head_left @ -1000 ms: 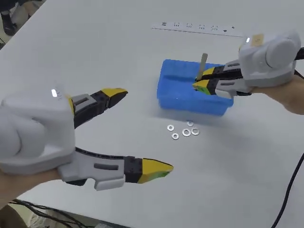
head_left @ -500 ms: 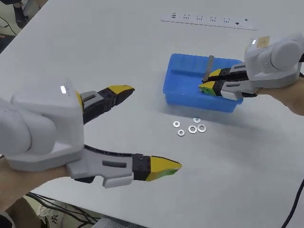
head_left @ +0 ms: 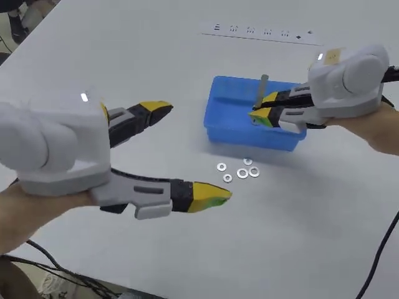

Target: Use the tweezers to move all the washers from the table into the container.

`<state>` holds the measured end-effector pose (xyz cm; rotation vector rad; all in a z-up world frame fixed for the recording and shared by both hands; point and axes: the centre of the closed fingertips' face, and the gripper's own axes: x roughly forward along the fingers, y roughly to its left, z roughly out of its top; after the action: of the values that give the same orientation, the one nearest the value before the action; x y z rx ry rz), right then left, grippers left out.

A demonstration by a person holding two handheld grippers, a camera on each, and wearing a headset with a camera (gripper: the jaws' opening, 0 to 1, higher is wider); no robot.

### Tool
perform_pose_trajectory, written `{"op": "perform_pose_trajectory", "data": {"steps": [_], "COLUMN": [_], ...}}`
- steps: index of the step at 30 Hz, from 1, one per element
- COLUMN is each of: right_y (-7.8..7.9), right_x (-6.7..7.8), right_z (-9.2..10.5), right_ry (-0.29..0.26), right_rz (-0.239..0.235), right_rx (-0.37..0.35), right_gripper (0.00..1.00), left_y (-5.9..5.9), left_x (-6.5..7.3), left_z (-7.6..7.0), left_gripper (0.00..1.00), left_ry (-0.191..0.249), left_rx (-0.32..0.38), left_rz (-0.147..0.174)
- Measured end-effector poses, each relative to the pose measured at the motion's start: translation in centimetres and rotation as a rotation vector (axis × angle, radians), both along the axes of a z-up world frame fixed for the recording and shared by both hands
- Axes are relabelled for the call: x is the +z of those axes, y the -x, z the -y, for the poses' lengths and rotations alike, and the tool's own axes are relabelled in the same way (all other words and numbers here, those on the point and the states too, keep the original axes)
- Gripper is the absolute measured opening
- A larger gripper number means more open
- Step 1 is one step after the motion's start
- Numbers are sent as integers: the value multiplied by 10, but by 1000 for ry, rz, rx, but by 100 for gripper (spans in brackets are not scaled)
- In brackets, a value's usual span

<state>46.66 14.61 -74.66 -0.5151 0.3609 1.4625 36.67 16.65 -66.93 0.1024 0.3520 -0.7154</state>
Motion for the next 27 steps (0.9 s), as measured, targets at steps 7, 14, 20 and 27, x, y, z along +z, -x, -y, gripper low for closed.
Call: {"op": "perform_pose_trajectory", "data": {"steps": [7, 14, 20, 27], "right_y": [7, 12, 15, 17], "right_x": [10, 16, 17, 17], "right_z": [-3, -4, -3, -1], "right_ry": [2, 4, 11, 17], "right_rz": [26, 40, 50, 49], "right_rx": [21, 36, 51, 59], "right_gripper": [8, 8, 8, 8], "left_y": [-53, -75, -87, -79], "left_x": [22, 12, 11, 13], "left_z": [17, 36, 44, 52], "left_gripper": [94, 83, 59, 31], "left_ry": [-1, -49, -78, -98], "left_rx": [-67, -135, -196, -279], "left_rz": [73, 60, 70, 77]}}
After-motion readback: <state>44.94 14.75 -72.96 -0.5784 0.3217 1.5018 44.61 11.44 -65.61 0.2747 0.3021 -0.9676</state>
